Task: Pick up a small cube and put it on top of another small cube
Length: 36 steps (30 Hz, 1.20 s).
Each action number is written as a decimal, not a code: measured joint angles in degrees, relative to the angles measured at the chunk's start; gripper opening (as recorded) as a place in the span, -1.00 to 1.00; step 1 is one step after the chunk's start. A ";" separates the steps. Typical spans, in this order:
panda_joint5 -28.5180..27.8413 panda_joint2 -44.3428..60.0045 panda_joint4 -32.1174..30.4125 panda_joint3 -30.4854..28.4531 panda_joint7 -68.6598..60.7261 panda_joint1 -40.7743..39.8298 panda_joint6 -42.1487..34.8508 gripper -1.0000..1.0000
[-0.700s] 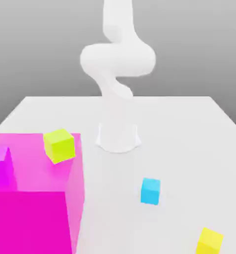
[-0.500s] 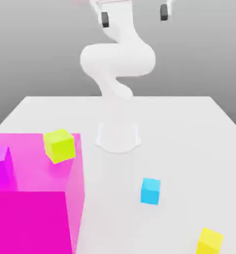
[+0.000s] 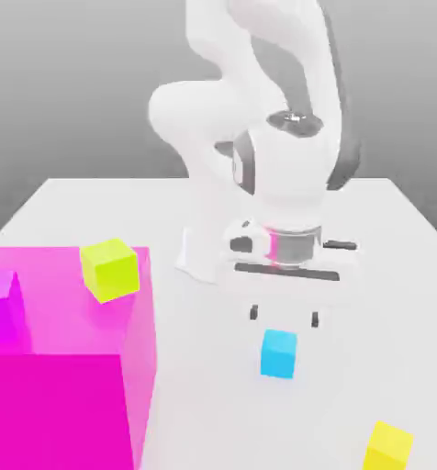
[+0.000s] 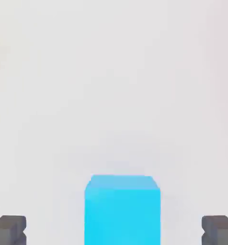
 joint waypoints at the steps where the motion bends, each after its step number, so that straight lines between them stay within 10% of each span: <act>1: -1.13 1.26 0.18 -0.23 0.78 -0.10 0.99 0.00; 12: -11.05 14.29 2.08 -12.30 8.31 9.57 11.84 0.00; 13: -11.06 15.01 2.12 -12.95 8.44 10.29 12.45 -1.00; 36: -0.51 -2.05 -0.30 -5.07 1.07 5.35 -2.21 -1.00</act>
